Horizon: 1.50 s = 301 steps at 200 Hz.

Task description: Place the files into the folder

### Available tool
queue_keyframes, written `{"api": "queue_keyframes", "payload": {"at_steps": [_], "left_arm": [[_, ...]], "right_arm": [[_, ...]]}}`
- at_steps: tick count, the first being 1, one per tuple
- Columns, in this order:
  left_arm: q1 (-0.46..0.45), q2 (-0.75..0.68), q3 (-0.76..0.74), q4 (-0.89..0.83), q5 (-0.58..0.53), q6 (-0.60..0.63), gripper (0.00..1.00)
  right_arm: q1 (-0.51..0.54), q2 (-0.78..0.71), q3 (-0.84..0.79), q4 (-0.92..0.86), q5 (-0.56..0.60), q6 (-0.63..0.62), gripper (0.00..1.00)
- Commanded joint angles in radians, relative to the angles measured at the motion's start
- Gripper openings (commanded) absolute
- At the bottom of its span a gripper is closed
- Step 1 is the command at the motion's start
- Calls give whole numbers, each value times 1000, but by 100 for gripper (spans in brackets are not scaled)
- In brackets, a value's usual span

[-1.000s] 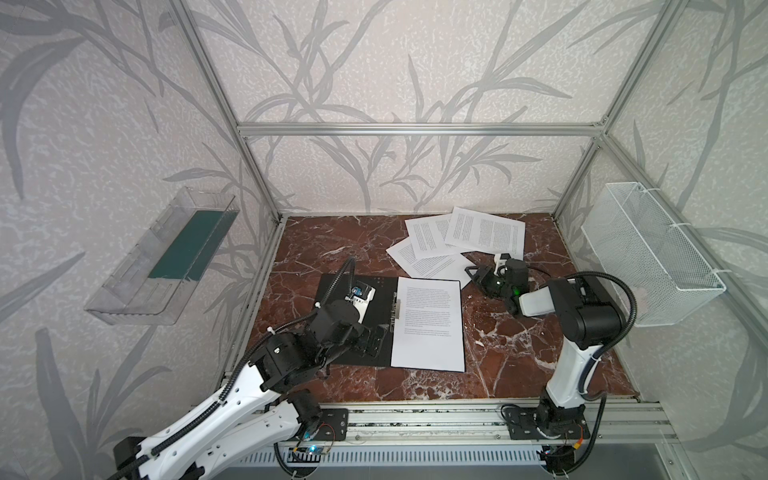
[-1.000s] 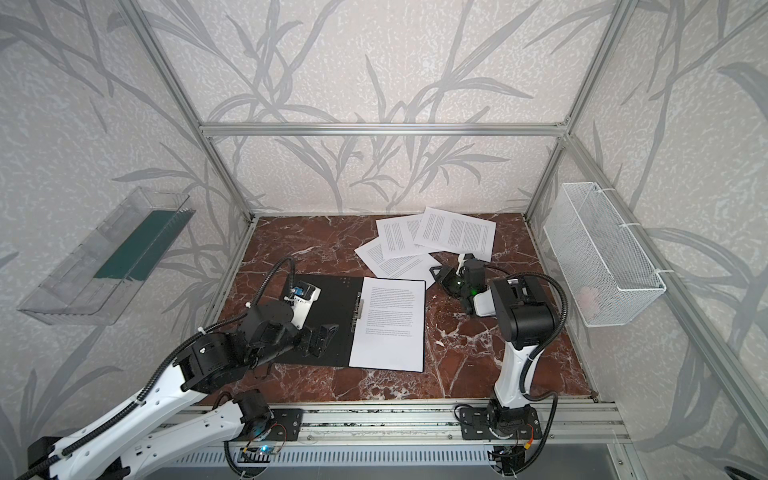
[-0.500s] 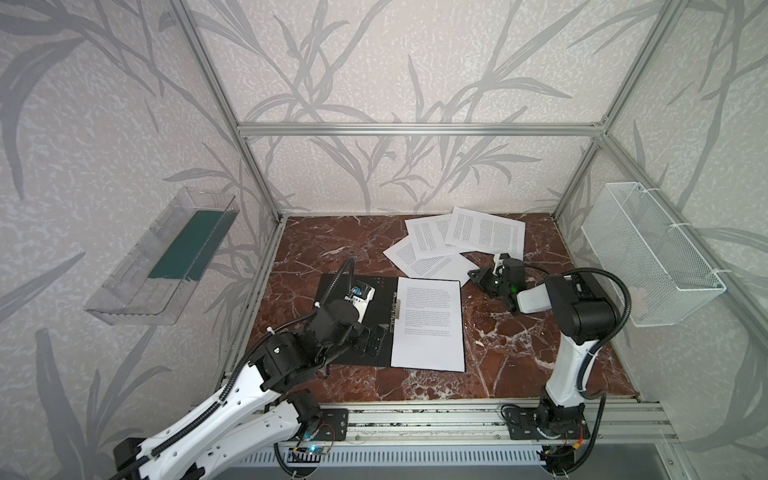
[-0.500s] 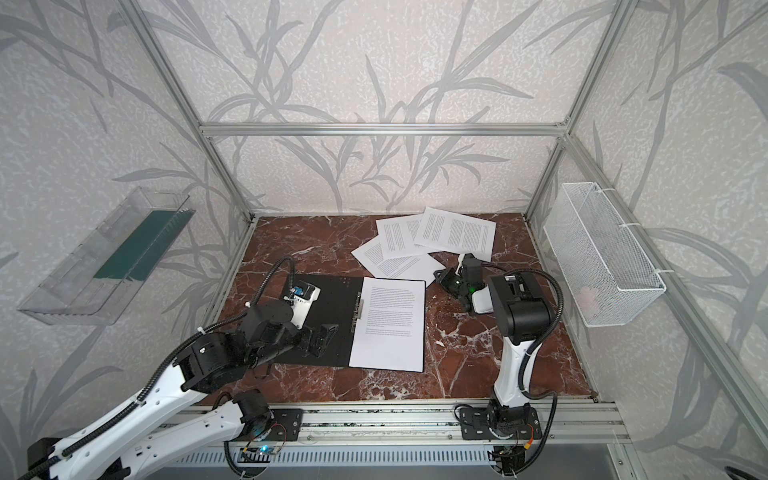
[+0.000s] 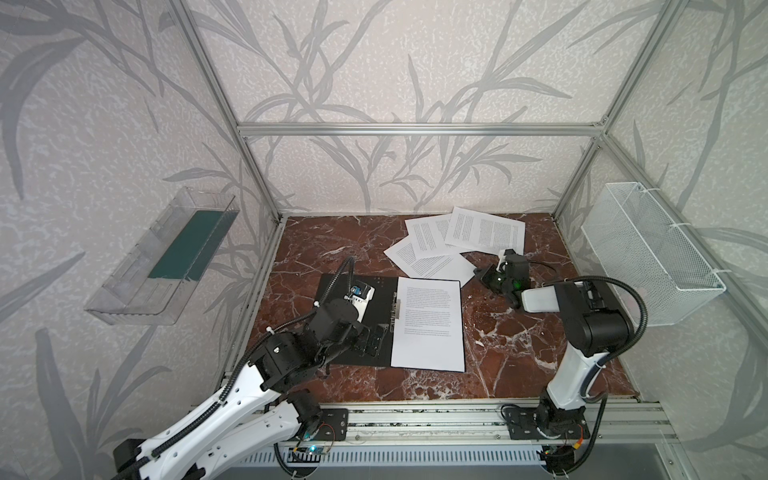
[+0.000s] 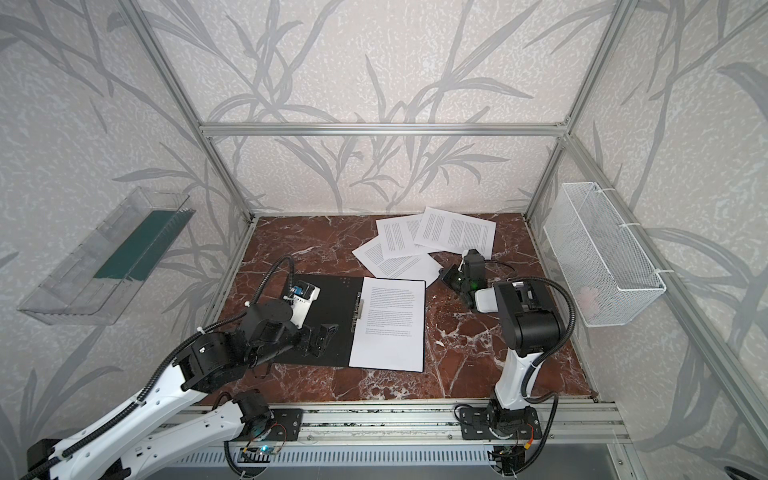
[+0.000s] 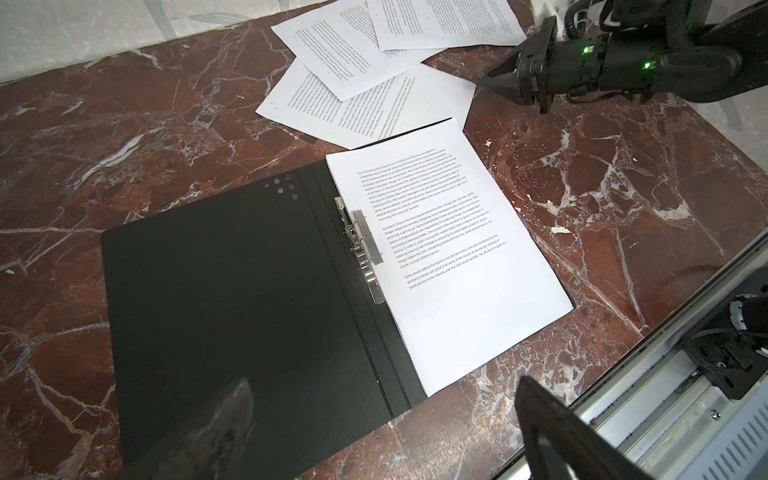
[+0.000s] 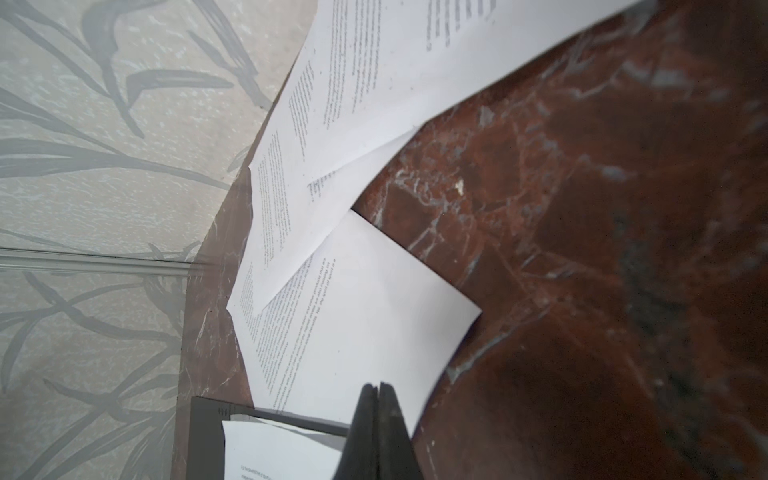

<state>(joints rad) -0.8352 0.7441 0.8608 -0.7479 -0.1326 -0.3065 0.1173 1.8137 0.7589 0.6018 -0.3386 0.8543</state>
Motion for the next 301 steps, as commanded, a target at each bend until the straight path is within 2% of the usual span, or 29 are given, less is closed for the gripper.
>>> {"api": "queue_keyframes", "payload": {"at_steps": [1,21,44,68,85,98,116,176,217,255,301], "left_arm": [[8,-6,-14,5,4,3,99],[10,-6,-13,5,9,1,99],[14,-9,-12,8,21,0,99],[18,-10,-11,10,33,0,99],[21,-14,-13,9,34,0,99],[21,-17,-13,10,36,-2,99],[23,-17,-16,13,38,-1,99],[36,-9,-14,15,59,1,99],[41,-8,-15,18,65,1,99],[44,-8,-17,20,68,0,99],[45,-8,-17,20,72,0,99]], "right_arm": [[-11,-128,-13,-70,58,-45,0],[-11,-238,-19,-163,109,-85,0],[-23,-274,22,-288,111,-121,0],[-24,-228,90,-428,55,-143,27],[-24,-185,83,-415,28,-124,46],[-24,-154,75,-403,26,-108,55],[-19,-113,79,-390,8,-91,61],[4,71,132,-335,-35,-36,71],[21,146,193,-365,-56,10,73],[21,163,160,-193,-128,80,75],[22,159,111,62,-204,103,75]]}}
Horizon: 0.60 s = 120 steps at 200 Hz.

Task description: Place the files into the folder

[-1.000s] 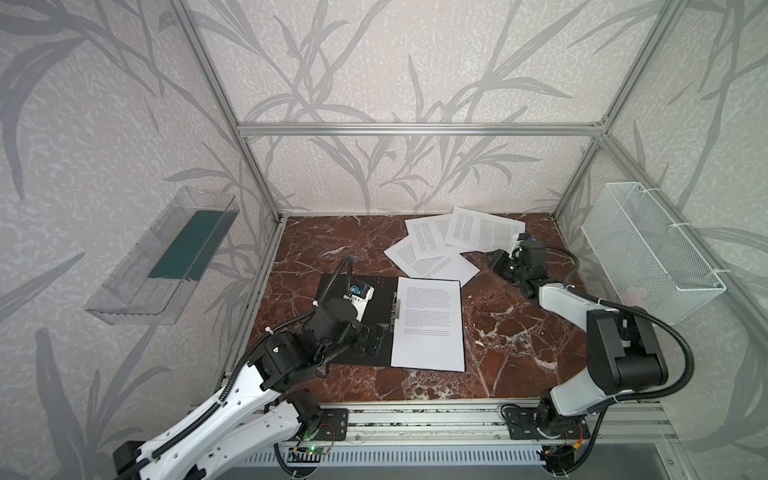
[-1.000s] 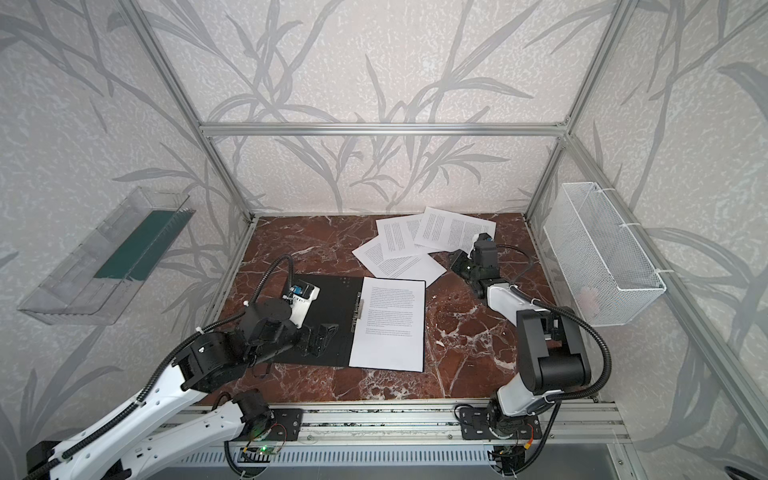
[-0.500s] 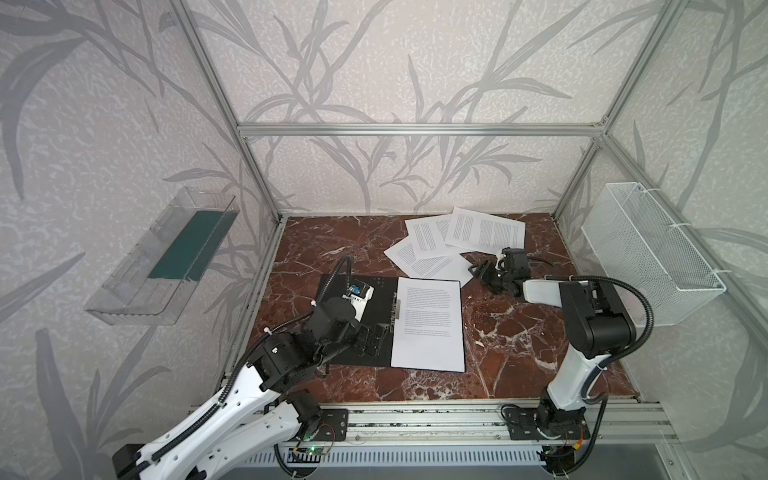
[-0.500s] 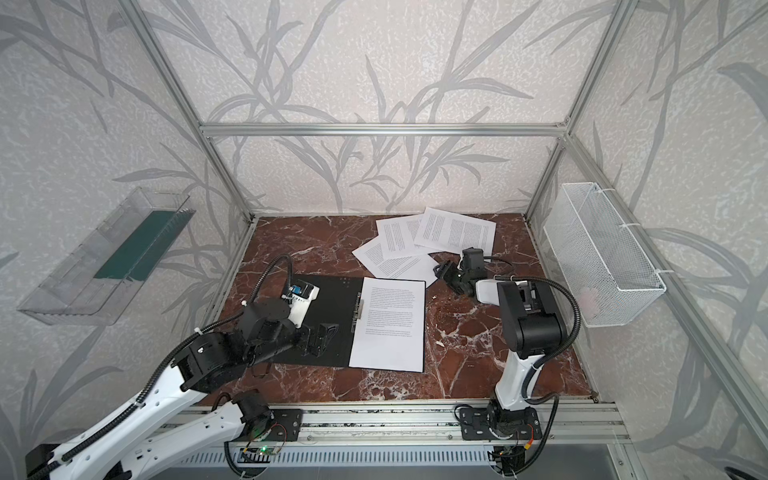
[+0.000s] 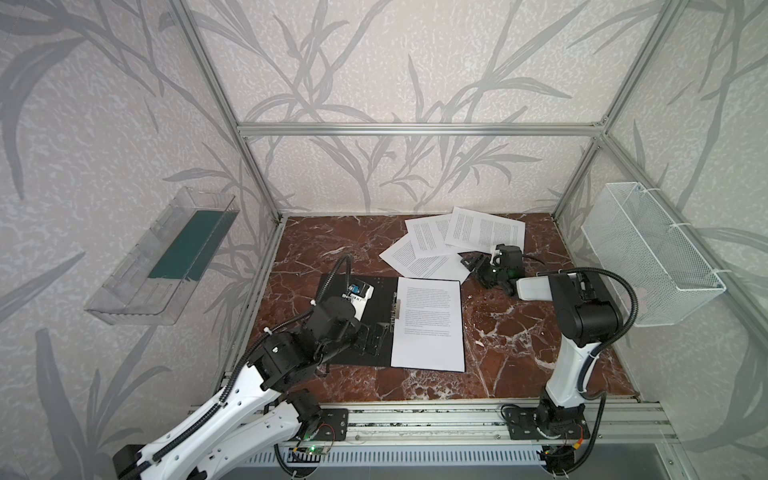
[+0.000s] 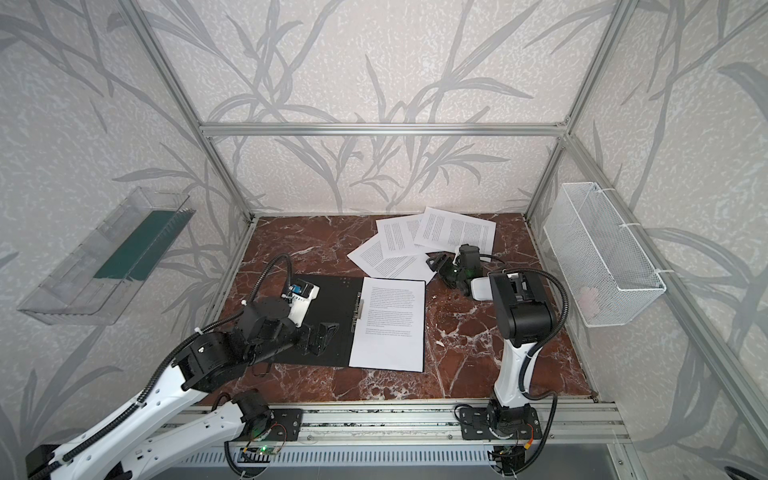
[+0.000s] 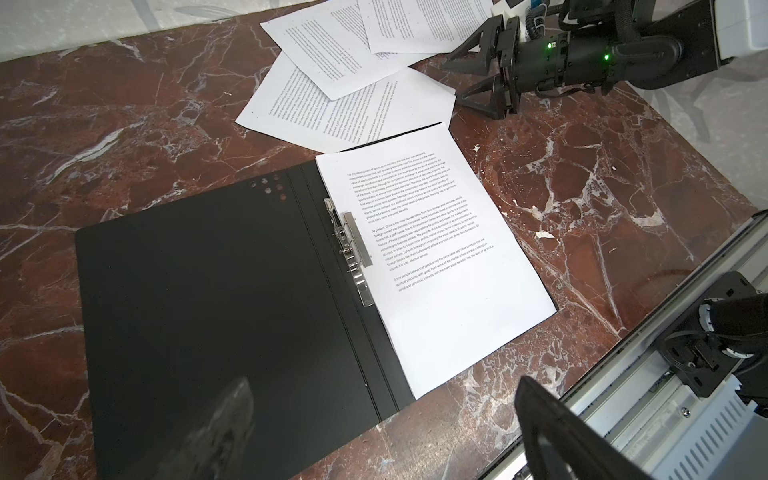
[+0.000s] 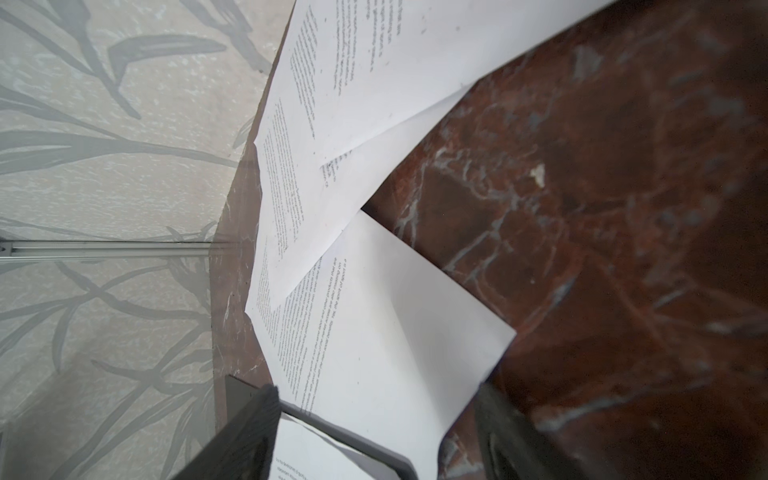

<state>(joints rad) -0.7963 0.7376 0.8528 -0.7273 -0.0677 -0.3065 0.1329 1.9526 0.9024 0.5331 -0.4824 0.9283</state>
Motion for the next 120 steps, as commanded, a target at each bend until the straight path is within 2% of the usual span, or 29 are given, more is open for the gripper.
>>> {"api": "queue_keyframes", "payload": {"at_steps": [1,48,83,120], "left_arm": [[5,-1,-9,0,8,0,99],[8,2,-9,0,11,0,99],[7,0,-9,1,12,0,99],[8,2,-10,1,16,0,99]], "right_arm": [[7,20,-33,133,-62,29,75],[20,32,-49,237,-98,47,75],[22,66,-71,317,-117,107,73],[22,65,-54,242,-94,50,74]]}}
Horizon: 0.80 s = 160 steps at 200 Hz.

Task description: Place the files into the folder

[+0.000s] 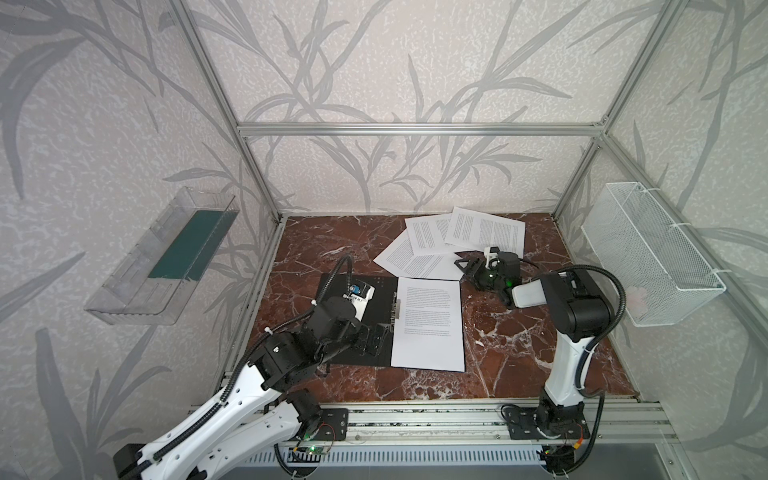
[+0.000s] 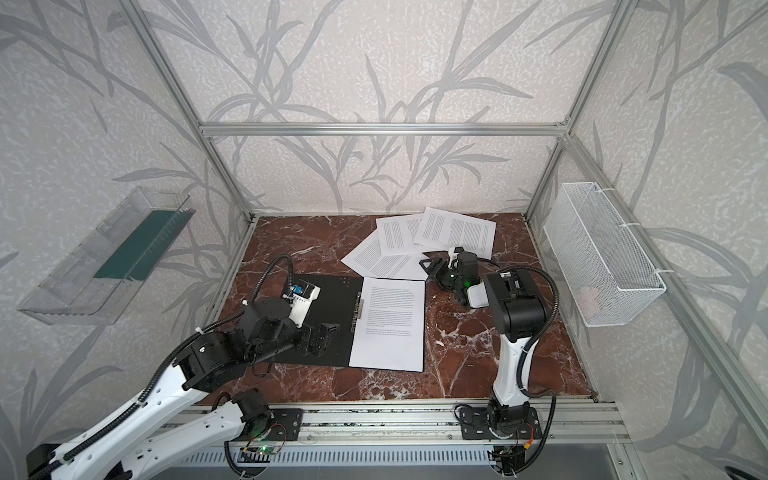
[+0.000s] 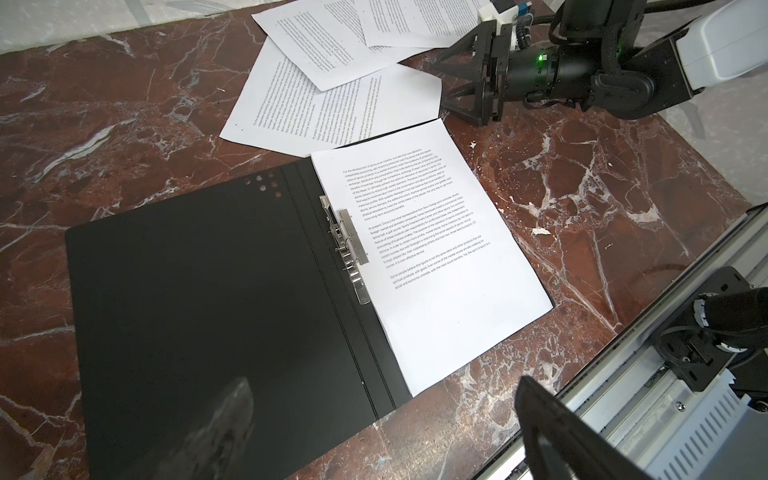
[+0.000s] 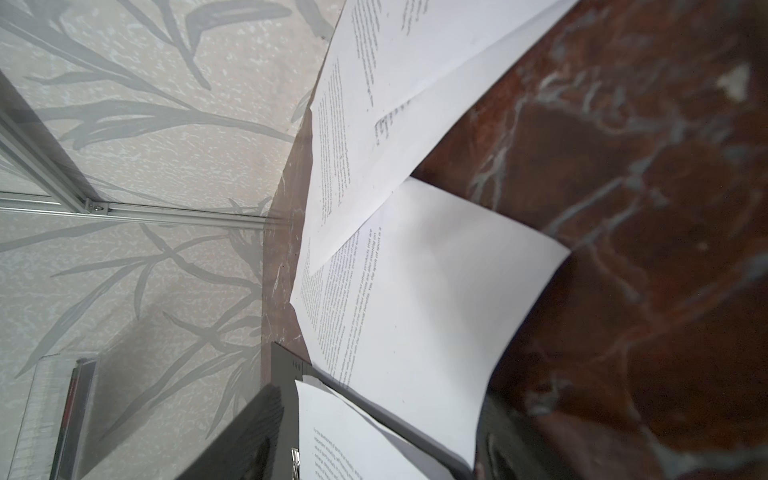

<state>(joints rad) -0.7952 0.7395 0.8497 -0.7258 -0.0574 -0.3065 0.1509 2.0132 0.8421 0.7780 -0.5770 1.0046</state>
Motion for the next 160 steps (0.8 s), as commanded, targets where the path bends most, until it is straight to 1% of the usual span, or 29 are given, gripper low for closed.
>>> {"api": "queue_keyframes", "payload": {"at_steps": [1,16,25,43,85,110,134,154,160], "left_arm": [[8,0,-6,0,5,0,99],[8,-1,-7,1,5,0,99],[7,-1,-7,2,5,0,99],[8,-2,-6,1,6,0,99],[7,-3,-8,1,4,-2,99],[8,0,-6,2,7,-1,99],[10,1,-6,2,9,-2,99],[9,2,-7,4,9,-2,99],[10,2,-7,4,10,-2,99]], "right_arm": [[4,4,7,-5,2,-29,74],[4,-1,22,-26,8,-59,74],[6,1,33,-74,8,-76,74],[6,26,79,-116,-4,-111,74],[10,76,119,-159,0,-148,68],[19,85,138,-191,9,-184,62],[33,82,170,-262,31,-254,55],[45,85,202,-325,46,-307,45],[48,87,213,-353,55,-324,43]]}}
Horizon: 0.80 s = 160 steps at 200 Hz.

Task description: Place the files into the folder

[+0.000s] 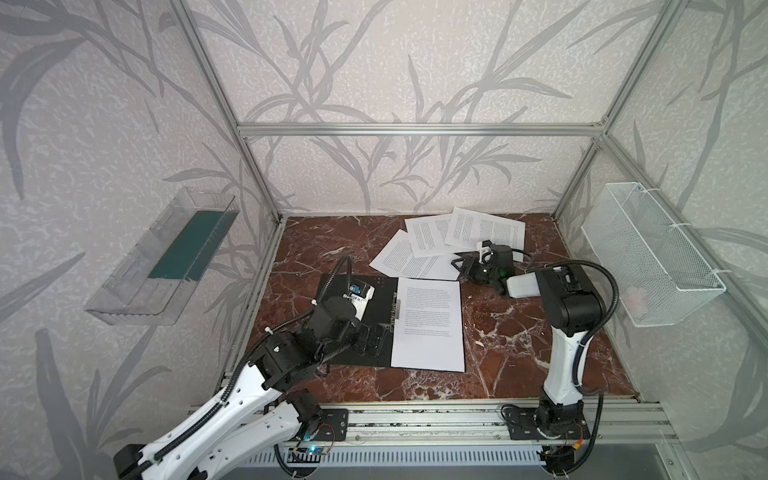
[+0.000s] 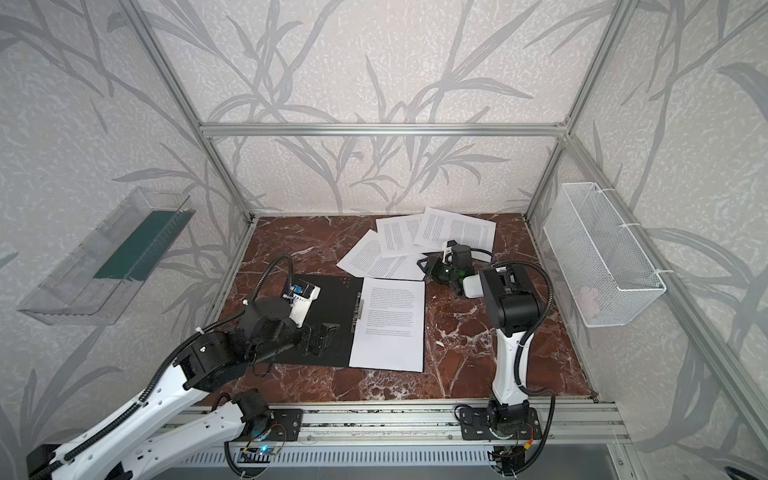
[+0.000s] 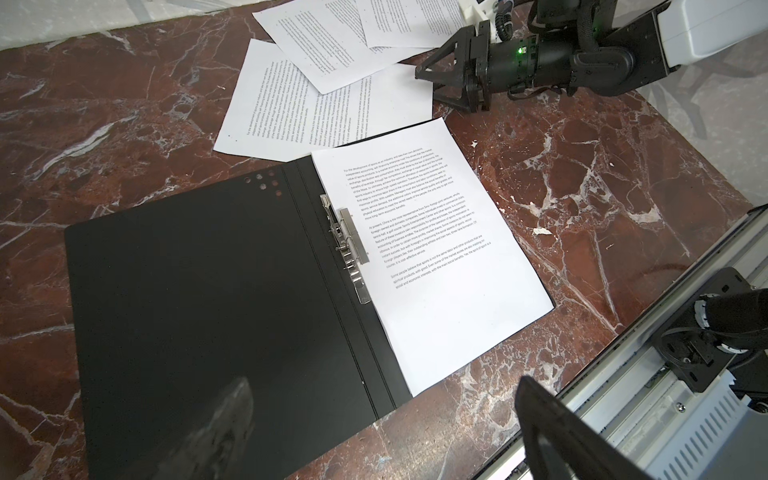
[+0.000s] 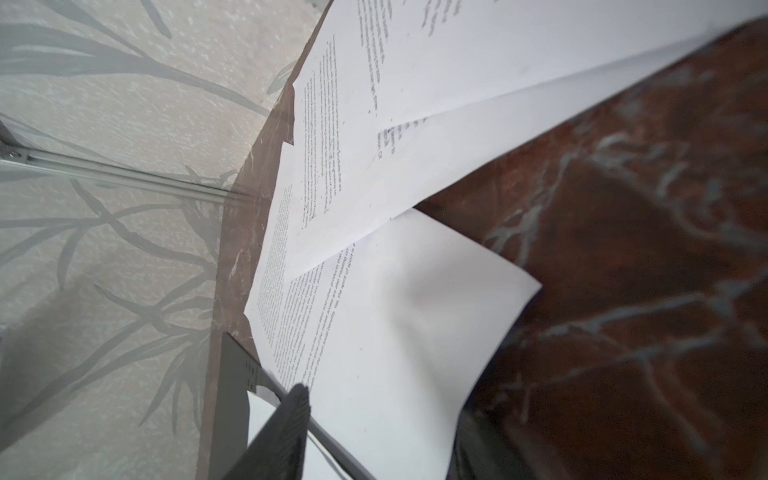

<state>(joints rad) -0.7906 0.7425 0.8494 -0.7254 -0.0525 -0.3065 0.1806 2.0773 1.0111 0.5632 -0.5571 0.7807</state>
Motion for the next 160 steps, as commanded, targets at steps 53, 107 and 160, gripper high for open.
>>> {"api": "queue_keyframes", "payload": {"at_steps": [53,107,160], "left_arm": [[5,-2,-7,4,4,-2,99],[5,1,-8,4,3,-2,99],[5,6,-7,4,0,-2,99]], "right_arm": [[28,42,72,-165,64,-120,24],[38,43,81,-162,79,-127,0],[67,-130,34,-200,227,-228,0]]}}
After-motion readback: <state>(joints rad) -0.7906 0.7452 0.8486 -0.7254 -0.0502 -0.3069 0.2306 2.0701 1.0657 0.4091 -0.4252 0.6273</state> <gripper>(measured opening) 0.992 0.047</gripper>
